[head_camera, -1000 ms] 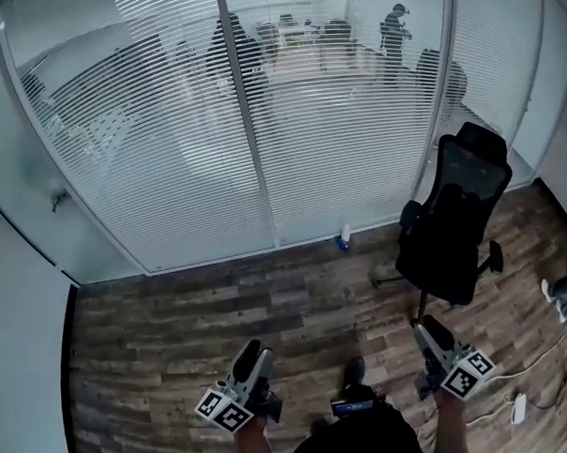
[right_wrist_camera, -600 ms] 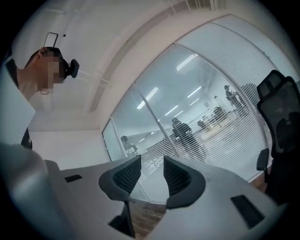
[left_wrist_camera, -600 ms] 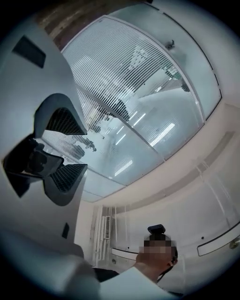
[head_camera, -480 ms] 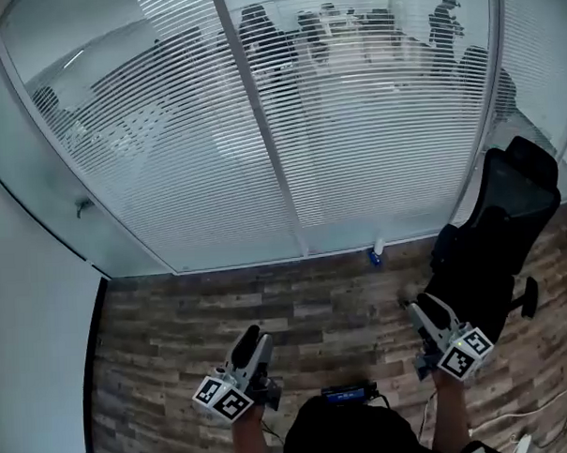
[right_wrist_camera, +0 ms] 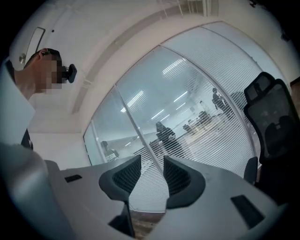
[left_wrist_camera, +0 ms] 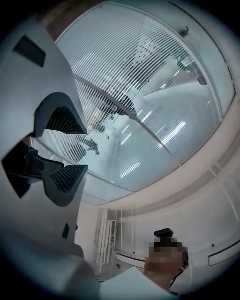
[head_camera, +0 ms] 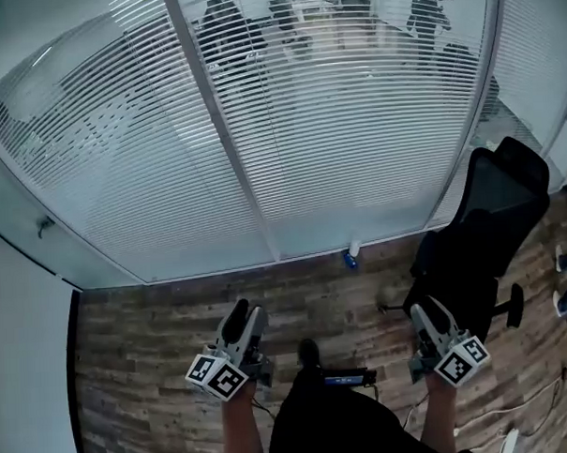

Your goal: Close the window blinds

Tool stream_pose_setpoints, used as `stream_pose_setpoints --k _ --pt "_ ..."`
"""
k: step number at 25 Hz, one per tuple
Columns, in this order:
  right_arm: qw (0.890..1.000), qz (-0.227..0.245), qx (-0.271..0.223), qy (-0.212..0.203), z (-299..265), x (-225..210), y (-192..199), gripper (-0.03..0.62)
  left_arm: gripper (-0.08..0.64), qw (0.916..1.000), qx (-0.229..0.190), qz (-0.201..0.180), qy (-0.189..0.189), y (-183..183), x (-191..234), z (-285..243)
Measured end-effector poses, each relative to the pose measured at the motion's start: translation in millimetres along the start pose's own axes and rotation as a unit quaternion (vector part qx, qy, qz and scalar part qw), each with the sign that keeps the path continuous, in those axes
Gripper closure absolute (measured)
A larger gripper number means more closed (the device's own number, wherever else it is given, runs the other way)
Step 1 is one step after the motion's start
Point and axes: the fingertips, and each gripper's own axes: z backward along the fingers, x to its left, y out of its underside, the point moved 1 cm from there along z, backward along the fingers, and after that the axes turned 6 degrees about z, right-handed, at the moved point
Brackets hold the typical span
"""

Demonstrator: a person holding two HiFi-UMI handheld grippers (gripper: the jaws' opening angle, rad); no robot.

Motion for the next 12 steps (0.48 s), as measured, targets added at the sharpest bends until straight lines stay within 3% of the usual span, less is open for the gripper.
stream_pose_setpoints --k 8,12 --pt "0.998 0.043 -0.011 0.048 -85 -18 -49 0.440 0.359 0.9926 -0.009 0.040 0.114 -45 44 -111" --pt "0.997 0.047 0.003 0.055 -122 -15 -50 0.440 0.359 0.9892 -0.009 0.050 0.138 -59 65 -134"
